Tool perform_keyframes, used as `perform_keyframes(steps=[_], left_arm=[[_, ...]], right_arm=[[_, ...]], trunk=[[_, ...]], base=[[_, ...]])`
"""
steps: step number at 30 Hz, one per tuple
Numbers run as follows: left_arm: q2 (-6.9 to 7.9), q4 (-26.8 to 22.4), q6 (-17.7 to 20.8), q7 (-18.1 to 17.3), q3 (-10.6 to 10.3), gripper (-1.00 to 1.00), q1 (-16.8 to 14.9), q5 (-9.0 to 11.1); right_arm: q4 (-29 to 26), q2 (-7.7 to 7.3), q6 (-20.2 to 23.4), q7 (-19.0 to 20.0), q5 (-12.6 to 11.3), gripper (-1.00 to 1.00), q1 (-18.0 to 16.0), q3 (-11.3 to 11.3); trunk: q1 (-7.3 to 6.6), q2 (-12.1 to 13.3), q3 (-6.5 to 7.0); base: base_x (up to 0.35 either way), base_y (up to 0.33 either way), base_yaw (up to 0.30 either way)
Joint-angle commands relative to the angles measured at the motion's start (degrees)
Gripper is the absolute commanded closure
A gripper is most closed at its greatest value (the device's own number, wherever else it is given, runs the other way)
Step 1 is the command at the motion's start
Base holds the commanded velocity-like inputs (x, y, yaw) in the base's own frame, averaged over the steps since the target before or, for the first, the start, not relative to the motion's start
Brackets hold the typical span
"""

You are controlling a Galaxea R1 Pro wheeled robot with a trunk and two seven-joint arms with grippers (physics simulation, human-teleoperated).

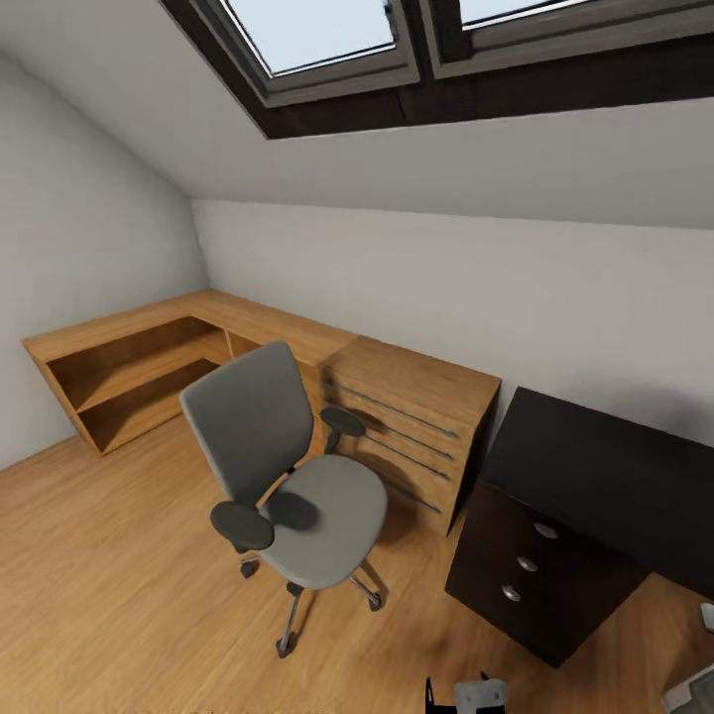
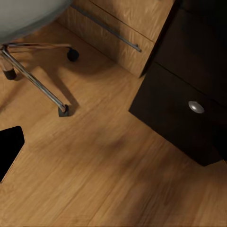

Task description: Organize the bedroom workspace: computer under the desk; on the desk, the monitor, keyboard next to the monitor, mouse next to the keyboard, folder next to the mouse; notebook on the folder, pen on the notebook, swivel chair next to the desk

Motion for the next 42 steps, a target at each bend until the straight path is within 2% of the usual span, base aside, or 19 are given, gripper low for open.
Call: perform_keyframes(steps=[1,7,15,25,42], left_arm=[[0.08,-0.1,-0.3,0.3,-0.3,-1.00,0.0,0.6],[0.08,-0.1,-0.3,0.3,-0.3,-1.00,0.0,0.6],[0.08,-0.1,-0.3,0.3,-0.3,-1.00,0.0,0.6],[0.08,-0.1,-0.3,0.3,-0.3,-1.00,0.0,0.6],[0.08,-0.1,-0.3,0.3,-0.3,-1.00,0.0,0.6]], right_arm=[[0.0,0.02,-0.3,-0.4,-0.2,-1.00,0.0,0.5],[0.1,0.08,-4.2,-0.9,-0.1,-1.00,0.6,0.5],[0.1,0.28,-12.0,-6.3,0.2,-1.00,2.1,0.6],[0.1,0.29,-18.8,-6.8,0.3,-1.00,3.7,0.6],[0.1,0.31,-19.7,-6.9,0.2,-1.00,4.5,0.6]], trunk=[[0.01,-0.1,-0.10],[0.01,-0.1,-0.34],[0.01,-0.1,-0.67],[0.01,-0.1,-1.10],[0.01,-0.1,-1.45]], base=[[0.000,0.000,0.267],[0.000,0.000,0.267],[0.000,0.000,0.267],[0.000,0.000,0.265],[0.000,0.000,0.263]])
